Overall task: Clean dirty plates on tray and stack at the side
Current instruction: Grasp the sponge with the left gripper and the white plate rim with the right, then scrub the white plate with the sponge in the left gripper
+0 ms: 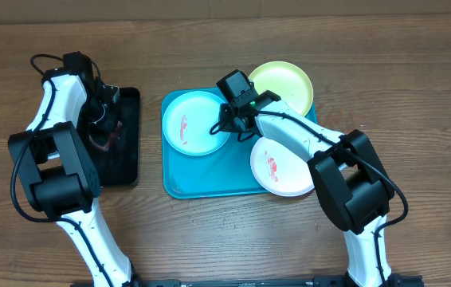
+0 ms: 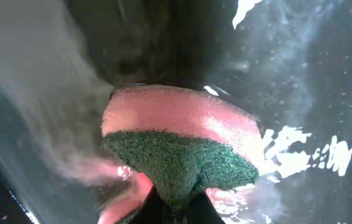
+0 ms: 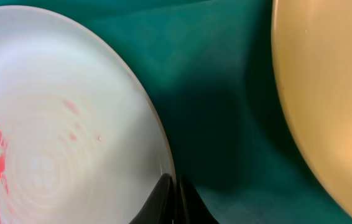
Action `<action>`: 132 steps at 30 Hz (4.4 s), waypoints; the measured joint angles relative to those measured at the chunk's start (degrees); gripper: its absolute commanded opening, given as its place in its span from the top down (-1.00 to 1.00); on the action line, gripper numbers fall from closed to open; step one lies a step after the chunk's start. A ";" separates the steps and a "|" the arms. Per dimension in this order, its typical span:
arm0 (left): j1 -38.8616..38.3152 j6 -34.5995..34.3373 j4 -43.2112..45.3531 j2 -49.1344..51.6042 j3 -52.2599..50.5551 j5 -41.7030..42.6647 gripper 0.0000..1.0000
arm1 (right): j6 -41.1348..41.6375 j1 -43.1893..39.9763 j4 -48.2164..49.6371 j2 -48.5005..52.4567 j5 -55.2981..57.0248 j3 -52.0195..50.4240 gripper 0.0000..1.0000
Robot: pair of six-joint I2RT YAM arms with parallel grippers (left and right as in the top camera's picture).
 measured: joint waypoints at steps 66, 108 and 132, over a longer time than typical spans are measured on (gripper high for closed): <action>-30.80 -44.78 -15.98 10.43 17.22 -4.00 0.92 | 1.16 -5.33 -4.94 0.00 -14.71 -0.15 0.93; -30.08 -27.58 -13.14 8.94 16.83 14.71 0.92 | 1.51 -5.70 -5.42 -0.11 -14.51 -0.20 0.93; -31.95 -43.82 -8.68 8.94 16.81 -10.45 0.92 | 1.49 -5.55 -5.53 -0.11 -14.60 -0.20 0.92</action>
